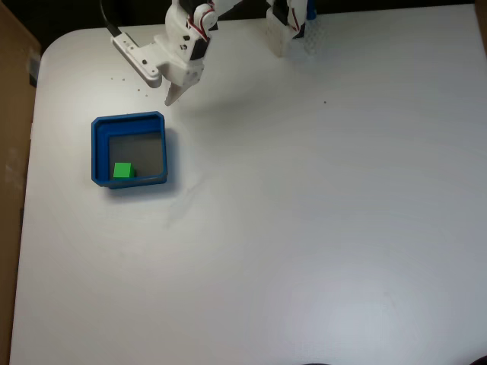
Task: Pick up green cube and drop it in the blue box
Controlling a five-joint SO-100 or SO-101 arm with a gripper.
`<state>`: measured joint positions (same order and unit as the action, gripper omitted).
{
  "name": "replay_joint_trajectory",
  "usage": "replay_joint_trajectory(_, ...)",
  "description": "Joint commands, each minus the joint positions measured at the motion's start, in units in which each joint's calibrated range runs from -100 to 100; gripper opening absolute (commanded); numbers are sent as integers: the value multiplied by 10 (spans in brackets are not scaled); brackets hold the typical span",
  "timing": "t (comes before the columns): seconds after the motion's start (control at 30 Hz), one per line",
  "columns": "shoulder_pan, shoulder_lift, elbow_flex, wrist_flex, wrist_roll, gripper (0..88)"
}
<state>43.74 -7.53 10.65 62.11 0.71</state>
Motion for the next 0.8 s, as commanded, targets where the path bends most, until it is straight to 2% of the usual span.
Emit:
replay_joint_trajectory(0.0, -1, -117, 66, 1, 2, 189)
replay_joint_trajectory(0.3, -1, -300, 229, 1, 2, 63)
replay_joint_trajectory(0.6, -7, -549, 417, 1, -1, 15)
replay_joint_trajectory(0.77, -54, -696, 542, -5, -2, 14)
